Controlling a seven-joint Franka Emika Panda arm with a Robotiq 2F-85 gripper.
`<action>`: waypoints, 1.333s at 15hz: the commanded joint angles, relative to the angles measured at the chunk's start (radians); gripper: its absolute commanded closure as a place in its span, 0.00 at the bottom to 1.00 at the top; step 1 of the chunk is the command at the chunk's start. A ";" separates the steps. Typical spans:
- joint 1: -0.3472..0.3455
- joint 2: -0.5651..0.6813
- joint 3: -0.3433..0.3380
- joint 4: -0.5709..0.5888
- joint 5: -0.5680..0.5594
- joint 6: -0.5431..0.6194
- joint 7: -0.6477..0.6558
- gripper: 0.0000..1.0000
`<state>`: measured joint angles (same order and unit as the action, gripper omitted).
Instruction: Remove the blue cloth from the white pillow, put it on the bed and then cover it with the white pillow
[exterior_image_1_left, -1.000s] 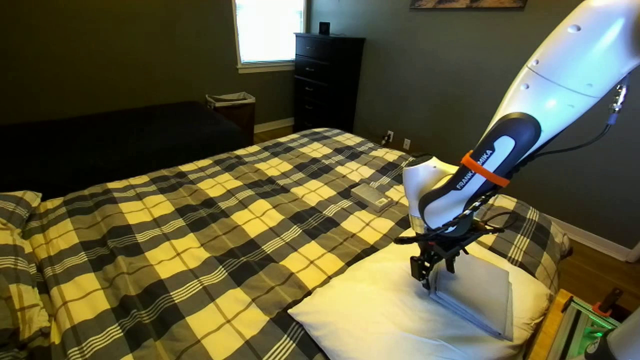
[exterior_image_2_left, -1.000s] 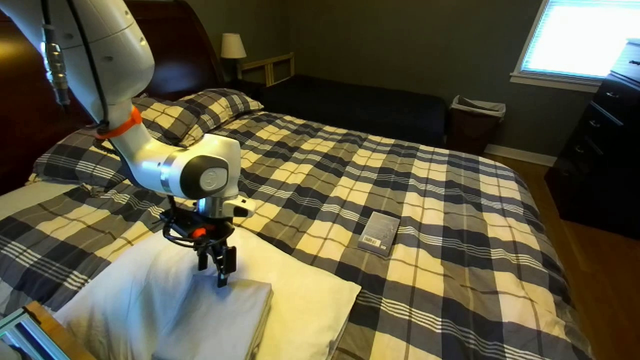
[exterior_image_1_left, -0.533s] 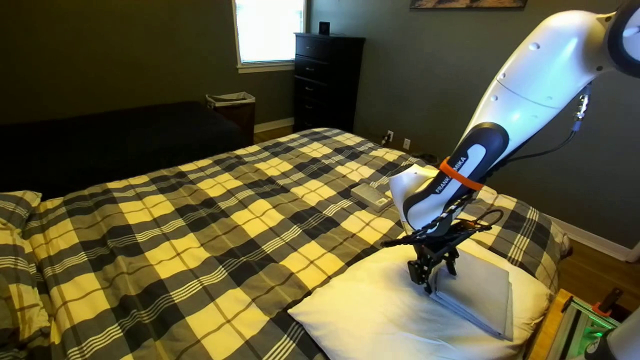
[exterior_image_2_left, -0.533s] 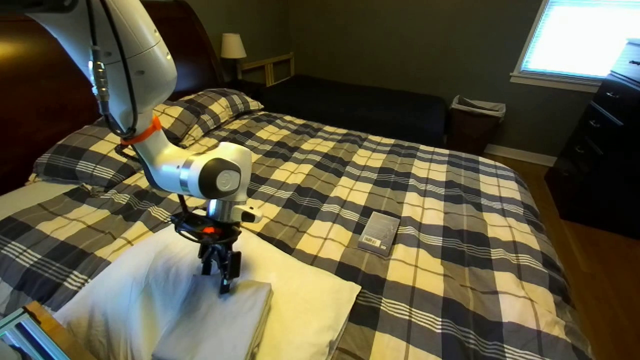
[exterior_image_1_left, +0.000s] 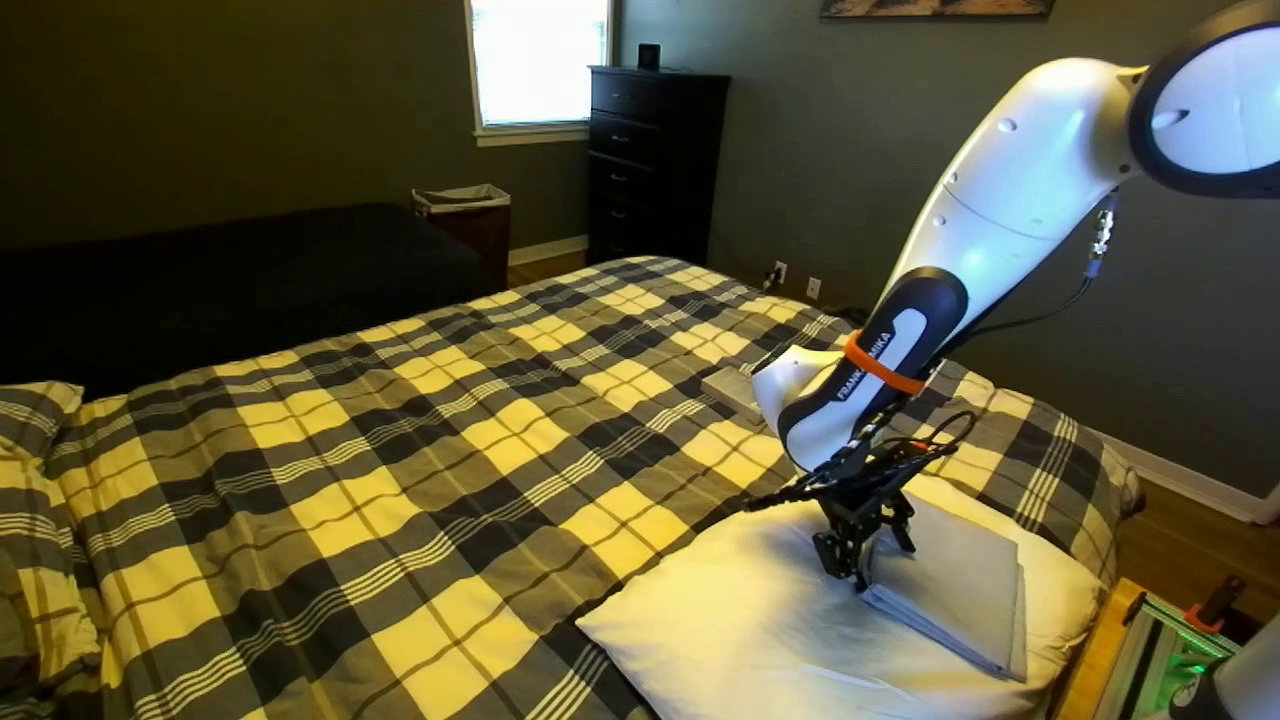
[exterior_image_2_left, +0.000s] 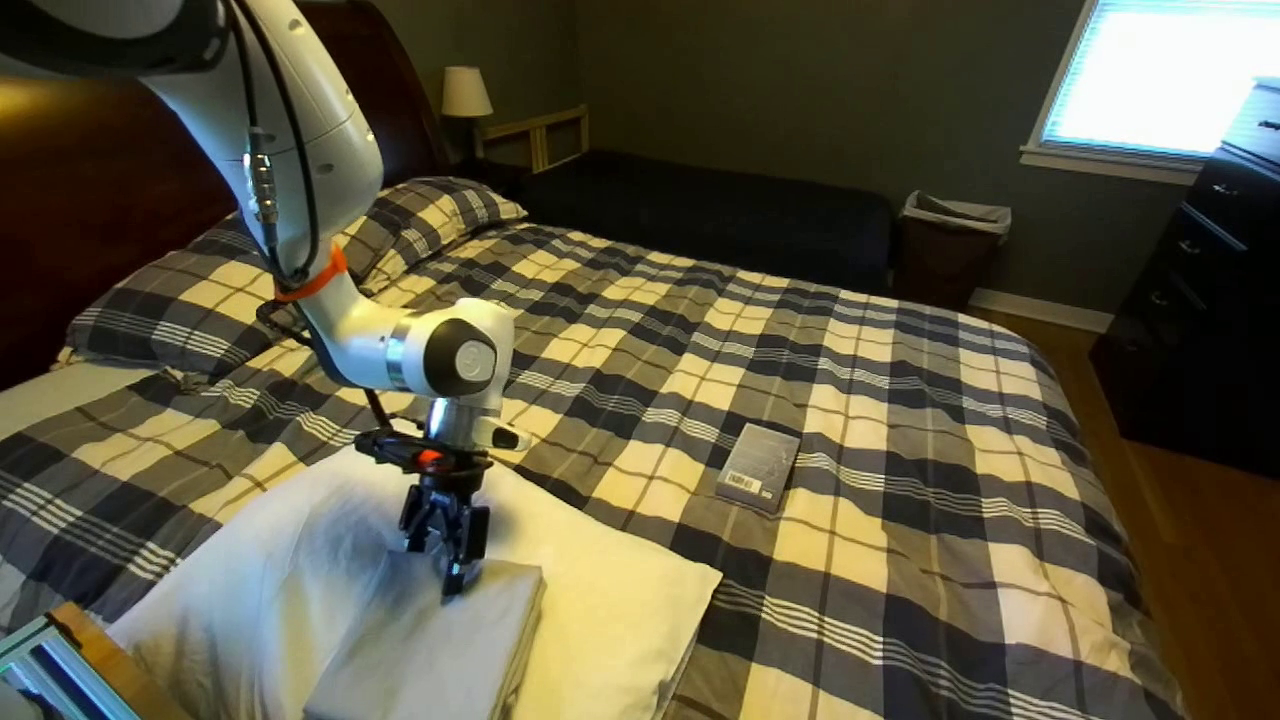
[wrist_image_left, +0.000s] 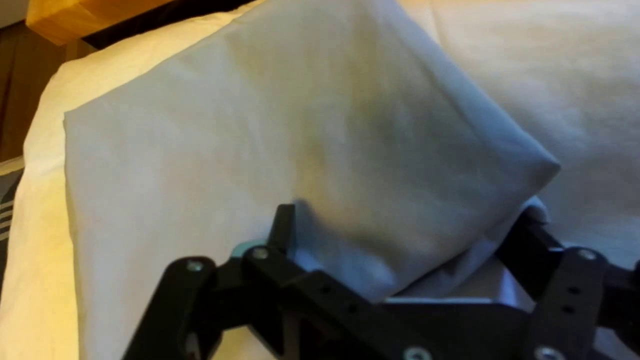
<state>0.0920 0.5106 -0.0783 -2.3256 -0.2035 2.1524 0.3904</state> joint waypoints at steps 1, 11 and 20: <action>0.035 0.060 -0.019 0.040 -0.052 -0.009 0.018 0.09; 0.065 -0.008 -0.062 0.001 -0.096 0.016 0.116 0.94; 0.096 -0.135 -0.113 -0.033 -0.226 -0.028 0.287 0.96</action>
<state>0.1566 0.4570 -0.1650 -2.3180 -0.3521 2.1497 0.5861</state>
